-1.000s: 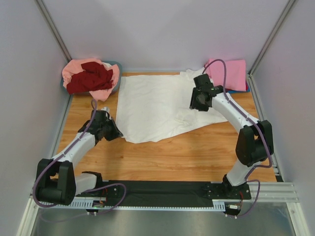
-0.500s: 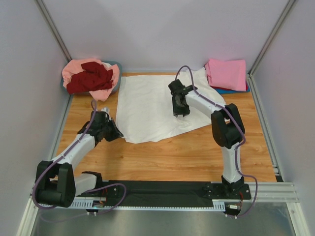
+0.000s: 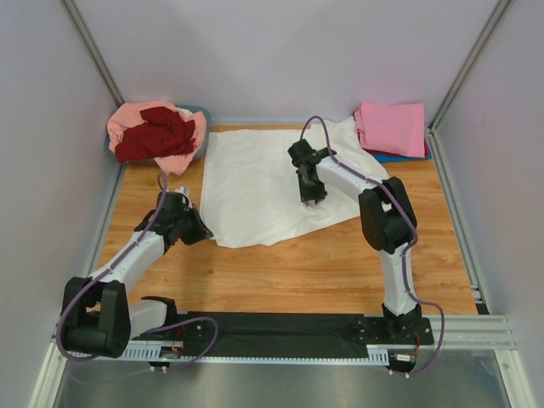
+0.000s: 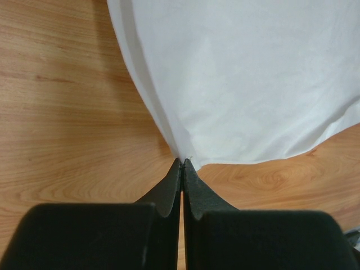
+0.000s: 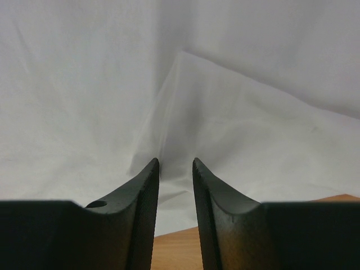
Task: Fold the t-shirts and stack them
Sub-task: Flatten the tshirt out, then fold the tshirt
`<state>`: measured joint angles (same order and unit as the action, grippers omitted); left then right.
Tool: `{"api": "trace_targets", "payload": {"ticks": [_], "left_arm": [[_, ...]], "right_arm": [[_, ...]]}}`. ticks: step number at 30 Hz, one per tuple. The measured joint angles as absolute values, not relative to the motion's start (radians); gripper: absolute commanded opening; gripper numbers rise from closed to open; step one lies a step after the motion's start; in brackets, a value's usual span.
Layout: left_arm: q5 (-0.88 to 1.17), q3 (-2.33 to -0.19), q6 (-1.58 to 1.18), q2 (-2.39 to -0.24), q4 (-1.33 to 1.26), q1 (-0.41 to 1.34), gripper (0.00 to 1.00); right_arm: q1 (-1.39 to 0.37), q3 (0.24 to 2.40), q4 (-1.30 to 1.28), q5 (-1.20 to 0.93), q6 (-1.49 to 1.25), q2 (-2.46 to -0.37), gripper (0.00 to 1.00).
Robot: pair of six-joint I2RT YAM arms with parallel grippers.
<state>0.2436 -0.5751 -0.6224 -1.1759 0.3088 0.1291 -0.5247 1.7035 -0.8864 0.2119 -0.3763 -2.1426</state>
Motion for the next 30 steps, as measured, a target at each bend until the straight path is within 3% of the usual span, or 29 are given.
{"api": "trace_targets", "payload": {"ticks": [9,20,30], "left_arm": [[0.243,-0.575,-0.622,-1.179,0.308,0.129,0.00],[0.240,-0.575,-0.622,-1.152,0.330,0.129,0.00],[0.226,-0.583,-0.622,-0.985,0.441,0.129,0.00]], "right_arm": [[-0.525,1.710,-0.896,0.212,-0.370,-2.159,0.00],[-0.525,1.627,-0.888,0.243,-0.371,-2.097,0.00],[-0.527,1.275,-0.908,0.318,-0.418,-1.547,0.00]]}}
